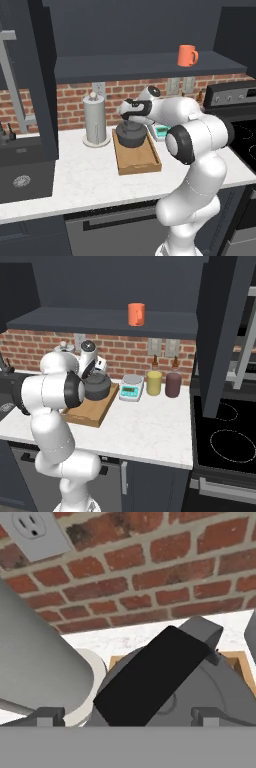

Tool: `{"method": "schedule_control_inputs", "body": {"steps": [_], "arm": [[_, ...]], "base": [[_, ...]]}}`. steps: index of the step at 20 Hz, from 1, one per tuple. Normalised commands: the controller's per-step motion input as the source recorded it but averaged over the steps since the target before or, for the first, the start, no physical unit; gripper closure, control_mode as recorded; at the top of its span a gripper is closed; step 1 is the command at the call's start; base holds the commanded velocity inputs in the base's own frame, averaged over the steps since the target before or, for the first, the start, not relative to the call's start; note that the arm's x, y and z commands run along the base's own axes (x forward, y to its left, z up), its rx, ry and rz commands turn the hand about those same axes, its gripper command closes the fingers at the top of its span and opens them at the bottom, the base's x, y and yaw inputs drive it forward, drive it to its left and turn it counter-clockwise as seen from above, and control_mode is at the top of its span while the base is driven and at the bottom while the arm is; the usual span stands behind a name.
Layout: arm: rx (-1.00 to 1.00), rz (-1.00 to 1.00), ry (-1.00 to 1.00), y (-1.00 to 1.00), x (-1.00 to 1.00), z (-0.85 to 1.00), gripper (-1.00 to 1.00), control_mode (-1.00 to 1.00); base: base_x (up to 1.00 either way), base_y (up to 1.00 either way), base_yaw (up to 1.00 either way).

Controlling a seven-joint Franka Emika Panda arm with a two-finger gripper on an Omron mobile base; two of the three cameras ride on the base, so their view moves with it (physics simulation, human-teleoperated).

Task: Pick the kettle from the counter and place it on the tray. Then pick the mug from the cabinet and place it on the tray. Then close the cabinet doors.

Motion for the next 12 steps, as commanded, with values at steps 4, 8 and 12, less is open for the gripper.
{"method": "schedule_control_inputs", "body": {"steps": [4, 8, 12], "arm": [[0.00, 0.00, 0.00, 0.06, -0.02, 0.12, -1.00, -1.00], [0.00, 0.00, 0.00, 0.00, -0.21, 0.10, -1.00, -1.00], [0.00, 0.00, 0.00, 0.00, -0.31, 0.14, -1.00, -1.00]], "base": [[0.00, 0.00, 0.00], [0.00, 0.00, 0.00], [0.00, 0.00, 0.00]]}}
